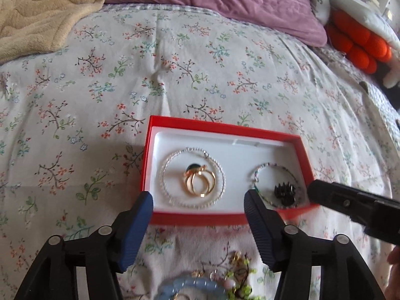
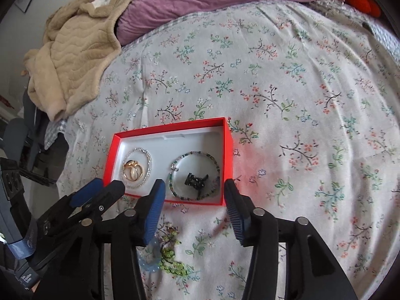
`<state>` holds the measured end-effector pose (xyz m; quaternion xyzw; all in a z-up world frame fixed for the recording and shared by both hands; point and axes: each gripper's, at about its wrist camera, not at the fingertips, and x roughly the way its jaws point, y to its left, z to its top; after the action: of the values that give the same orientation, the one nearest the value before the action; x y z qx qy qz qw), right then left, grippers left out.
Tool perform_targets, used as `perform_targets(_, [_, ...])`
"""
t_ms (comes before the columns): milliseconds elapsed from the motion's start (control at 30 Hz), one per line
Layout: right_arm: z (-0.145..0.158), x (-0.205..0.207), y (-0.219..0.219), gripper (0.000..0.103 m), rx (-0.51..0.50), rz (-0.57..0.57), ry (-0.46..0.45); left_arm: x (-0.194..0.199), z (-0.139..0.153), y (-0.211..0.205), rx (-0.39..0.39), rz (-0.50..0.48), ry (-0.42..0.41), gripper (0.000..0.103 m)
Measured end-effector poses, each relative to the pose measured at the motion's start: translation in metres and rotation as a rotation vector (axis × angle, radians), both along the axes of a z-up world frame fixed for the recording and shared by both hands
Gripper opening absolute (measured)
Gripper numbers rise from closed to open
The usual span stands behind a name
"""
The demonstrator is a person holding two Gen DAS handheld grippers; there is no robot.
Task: Organize jewelry
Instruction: 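Lift both tools out of the box back toward the jewelry pile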
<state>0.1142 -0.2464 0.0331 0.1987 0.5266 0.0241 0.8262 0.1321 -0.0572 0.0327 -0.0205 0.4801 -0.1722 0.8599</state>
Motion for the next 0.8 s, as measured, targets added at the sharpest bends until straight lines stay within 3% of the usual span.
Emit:
perform_targets(300, [0.009,-0.027,0.006,0.067,-0.088,0.037,0.007,-0.026,0.0,0.011,0.07,-0.013,0.013,0.082])
perform_targets(500, [0.004,-0.048,0.011,0.074,-0.184,0.089,0.034,-0.041,-0.006,0.025,0.104,0.006,0.048,0.087])
perform_targets(800, [-0.013,-0.073,0.014,0.075,-0.254,0.123,0.101,-0.059,-0.023,0.045,0.16,0.01,0.121,0.088])
